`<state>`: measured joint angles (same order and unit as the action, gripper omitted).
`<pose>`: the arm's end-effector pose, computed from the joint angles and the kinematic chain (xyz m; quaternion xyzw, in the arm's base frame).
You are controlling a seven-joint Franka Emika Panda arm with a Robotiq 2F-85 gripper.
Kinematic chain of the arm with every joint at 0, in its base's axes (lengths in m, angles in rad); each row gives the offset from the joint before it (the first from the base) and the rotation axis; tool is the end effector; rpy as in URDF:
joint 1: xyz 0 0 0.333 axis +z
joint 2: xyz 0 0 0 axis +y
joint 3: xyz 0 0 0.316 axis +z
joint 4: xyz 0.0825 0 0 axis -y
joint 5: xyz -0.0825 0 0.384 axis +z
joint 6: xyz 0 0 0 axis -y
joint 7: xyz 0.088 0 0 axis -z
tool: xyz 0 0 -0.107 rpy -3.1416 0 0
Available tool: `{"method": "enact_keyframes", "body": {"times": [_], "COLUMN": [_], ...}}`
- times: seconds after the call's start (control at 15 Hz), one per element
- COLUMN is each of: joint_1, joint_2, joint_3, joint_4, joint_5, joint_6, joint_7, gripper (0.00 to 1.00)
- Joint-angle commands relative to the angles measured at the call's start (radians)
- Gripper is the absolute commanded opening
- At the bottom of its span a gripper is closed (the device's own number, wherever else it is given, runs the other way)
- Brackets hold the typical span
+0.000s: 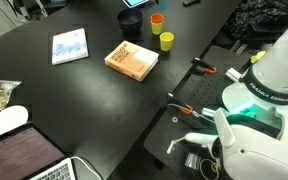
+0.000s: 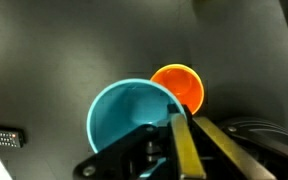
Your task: Stack the cups on top of each other
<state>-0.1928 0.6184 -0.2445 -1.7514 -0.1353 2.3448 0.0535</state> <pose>0.6070 -0.2704 0.2267 0.9776 -0.1739 -0.0286 0.1150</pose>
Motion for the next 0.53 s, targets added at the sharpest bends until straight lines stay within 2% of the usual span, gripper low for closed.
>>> {"method": "enact_keyframes", "body": {"times": [0.0, 0.47], "joint_1": [-0.004, -0.008], "joint_2": [0.054, 0.108], "joint_3": [0.026, 0.046], "joint_4": [0.092, 0.13], "joint_5": [0.008, 0.02], "joint_6": [-0.045, -0.061], "joint_7": [-0.001, -0.004], "gripper": [0.01, 0.01]}}
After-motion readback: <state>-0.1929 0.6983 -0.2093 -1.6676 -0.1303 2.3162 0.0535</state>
